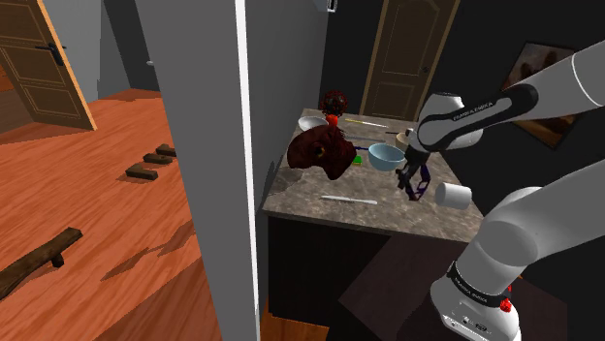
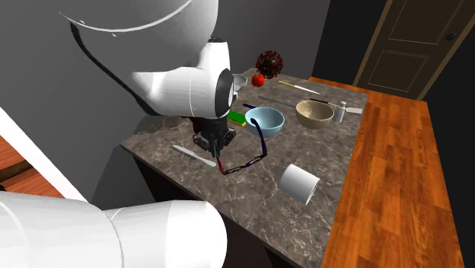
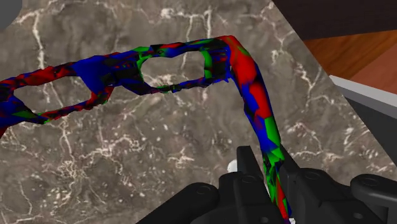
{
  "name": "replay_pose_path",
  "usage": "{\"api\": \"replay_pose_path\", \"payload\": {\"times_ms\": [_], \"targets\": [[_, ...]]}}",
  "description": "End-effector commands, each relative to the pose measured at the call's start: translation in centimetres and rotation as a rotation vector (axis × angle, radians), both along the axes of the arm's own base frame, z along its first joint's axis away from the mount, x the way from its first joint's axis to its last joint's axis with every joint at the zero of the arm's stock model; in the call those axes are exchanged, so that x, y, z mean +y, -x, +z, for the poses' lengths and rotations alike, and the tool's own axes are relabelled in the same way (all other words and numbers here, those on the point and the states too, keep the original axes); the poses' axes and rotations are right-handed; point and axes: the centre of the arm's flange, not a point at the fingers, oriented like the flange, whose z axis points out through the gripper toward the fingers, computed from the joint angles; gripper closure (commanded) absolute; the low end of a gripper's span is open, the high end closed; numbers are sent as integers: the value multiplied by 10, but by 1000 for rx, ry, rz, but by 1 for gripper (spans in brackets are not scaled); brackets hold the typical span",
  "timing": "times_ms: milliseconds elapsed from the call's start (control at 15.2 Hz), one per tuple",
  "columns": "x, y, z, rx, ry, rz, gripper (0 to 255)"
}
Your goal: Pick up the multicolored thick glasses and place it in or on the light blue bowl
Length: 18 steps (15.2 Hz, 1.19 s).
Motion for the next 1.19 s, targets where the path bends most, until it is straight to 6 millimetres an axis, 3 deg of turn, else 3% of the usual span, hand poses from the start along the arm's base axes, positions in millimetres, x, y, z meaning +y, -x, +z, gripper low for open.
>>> {"api": "replay_pose_path", "payload": {"times_ms": [0, 330, 1122], "targets": [[0, 0, 11, 0, 0, 0, 255], [0, 0, 35, 0, 0, 0, 255], [-112, -112, 31, 0, 0, 0, 255]]}}
